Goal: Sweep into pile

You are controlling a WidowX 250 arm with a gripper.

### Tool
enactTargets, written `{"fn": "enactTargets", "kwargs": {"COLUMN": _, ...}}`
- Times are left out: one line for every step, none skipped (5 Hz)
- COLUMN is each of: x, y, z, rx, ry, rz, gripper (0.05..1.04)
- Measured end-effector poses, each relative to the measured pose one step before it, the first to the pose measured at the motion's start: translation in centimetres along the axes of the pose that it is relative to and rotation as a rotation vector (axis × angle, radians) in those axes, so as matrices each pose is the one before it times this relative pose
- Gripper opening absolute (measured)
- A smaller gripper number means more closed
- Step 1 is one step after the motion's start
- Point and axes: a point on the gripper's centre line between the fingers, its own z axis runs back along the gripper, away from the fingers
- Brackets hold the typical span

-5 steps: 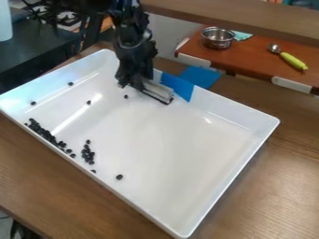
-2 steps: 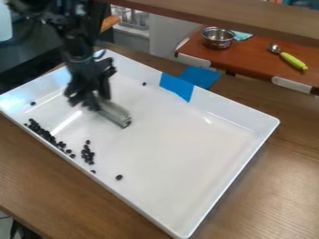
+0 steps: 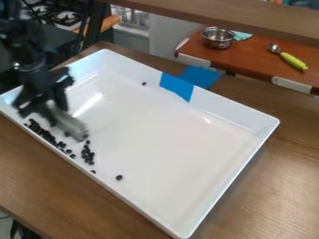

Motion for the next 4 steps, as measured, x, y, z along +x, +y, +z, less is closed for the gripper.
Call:
{"fn": "enactTargets", "kwargs": {"x": -0.777, "y": 1.081, "z": 0.487, "rx": 0.0029, "ry": 0.0187, "rz": -0.0099, "gripper": 0.365}}
{"fn": "enactTargets", "kwargs": {"x": -0.564, "y": 0.155, "z": 0.869, "rx": 0.0109, "ry": 0.0291, "rz": 0.0495, "gripper": 0.365}}
{"fn": "enactTargets", "kwargs": {"x": -1.307, "y": -0.753, "z": 0.084, "rx": 0.0005, "ry": 0.0235, "rz": 0.0166, "gripper": 0.365}}
{"fn": "enactTargets", "kwargs": {"x": -1.227, "y": -4.477, "z": 1.410, "rx": -0.0792, "ry": 0.0199, "rz": 0.0276, "gripper": 0.365}}
